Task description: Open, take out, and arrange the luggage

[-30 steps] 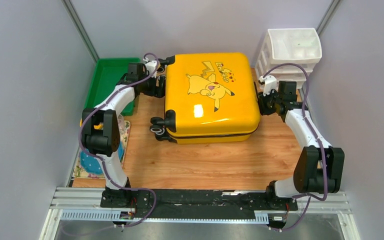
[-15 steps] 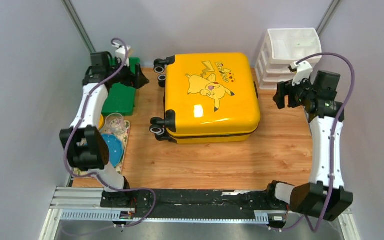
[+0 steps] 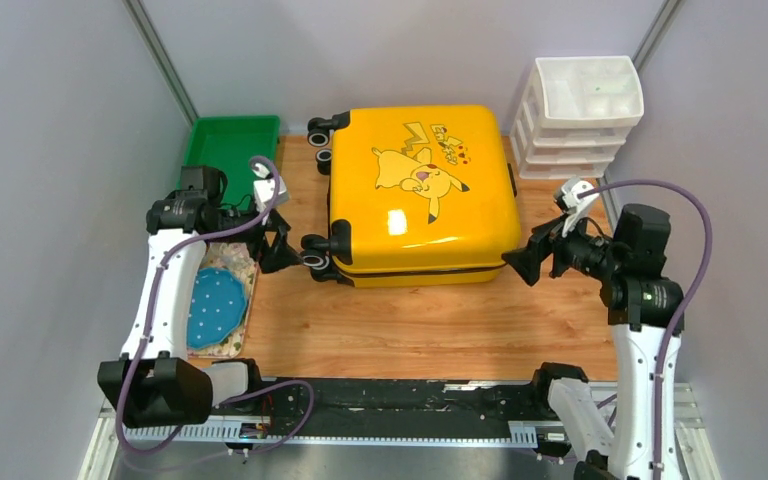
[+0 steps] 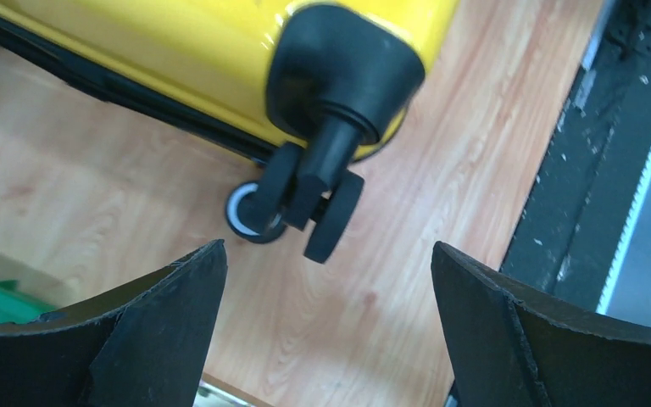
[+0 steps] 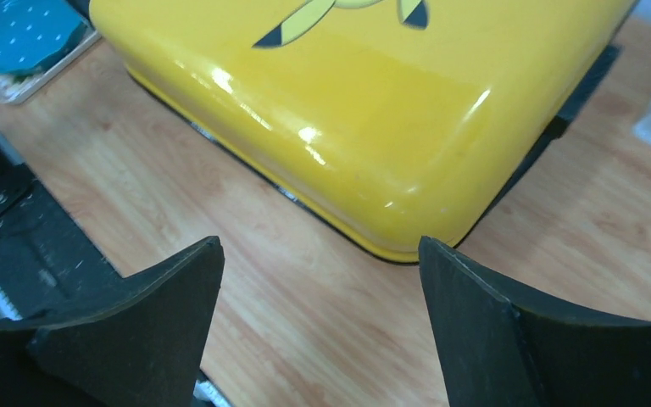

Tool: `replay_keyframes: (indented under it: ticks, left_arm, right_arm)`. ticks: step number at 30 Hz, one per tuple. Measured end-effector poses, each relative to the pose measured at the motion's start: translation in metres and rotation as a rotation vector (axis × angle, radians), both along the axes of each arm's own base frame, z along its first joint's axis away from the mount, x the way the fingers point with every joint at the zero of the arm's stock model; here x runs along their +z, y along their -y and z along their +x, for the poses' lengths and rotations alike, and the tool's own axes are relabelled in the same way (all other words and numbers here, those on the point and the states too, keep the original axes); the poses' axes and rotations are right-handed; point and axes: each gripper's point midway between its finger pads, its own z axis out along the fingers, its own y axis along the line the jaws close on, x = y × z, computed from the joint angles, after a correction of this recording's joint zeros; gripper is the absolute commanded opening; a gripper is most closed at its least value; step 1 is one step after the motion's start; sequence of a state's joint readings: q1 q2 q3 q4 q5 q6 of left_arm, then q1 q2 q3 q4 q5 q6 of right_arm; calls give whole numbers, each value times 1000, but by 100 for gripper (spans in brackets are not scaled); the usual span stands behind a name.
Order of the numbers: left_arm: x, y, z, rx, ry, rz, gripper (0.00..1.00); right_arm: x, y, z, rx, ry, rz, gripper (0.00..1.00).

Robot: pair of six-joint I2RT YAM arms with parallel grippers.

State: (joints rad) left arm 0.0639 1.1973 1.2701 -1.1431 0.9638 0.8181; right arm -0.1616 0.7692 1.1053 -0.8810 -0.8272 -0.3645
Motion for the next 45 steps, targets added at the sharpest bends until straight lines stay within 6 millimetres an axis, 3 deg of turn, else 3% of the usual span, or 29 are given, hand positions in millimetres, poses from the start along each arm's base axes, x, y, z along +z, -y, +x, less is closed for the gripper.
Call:
replay_keyframes:
  ticks: [6, 8, 11, 13, 17, 22, 28, 34, 36, 38, 40, 45]
  left_arm:
    - [-39, 11, -16, -103, -60, 86, 98]
    - [-48, 16, -17, -138, -53, 117, 96]
    - [-63, 19, -15, -171, -54, 157, 93]
    - [-75, 20, -15, -183, -71, 185, 91]
    - [-99, 13, -11, -174, -103, 258, 73]
    - [-124, 9, 20, -157, -88, 306, 59]
    - [-128, 18, 24, -182, -126, 283, 44]
    - [-133, 40, 38, -214, -130, 239, 37]
    - [-136, 46, 52, -208, -127, 233, 37]
    - [-138, 50, 67, -209, -128, 233, 50]
    - [-137, 55, 84, -205, -101, 228, 70]
    - [-124, 60, 97, -224, -8, 218, 84]
  right_arm:
    - [-59, -15, -6, 89, -254, -31, 79]
    - [-85, -21, -16, 120, -328, -65, 78]
    - [-106, -31, -33, 177, -363, -117, 77]
    - [-114, -36, -42, 206, -349, -147, 76]
    - [-122, -36, -49, 220, -320, -190, 76]
    - [-124, -33, -39, 195, -295, -226, 75]
    - [-129, -26, -26, 165, -280, -272, 72]
    - [-142, -23, -16, 147, -280, -298, 69]
    - [-147, -23, -14, 146, -286, -301, 68]
    - [-151, -24, -9, 143, -288, -302, 68]
    - [-152, -24, -6, 141, -289, -304, 68]
    - [-152, -24, -5, 139, -291, -304, 73]
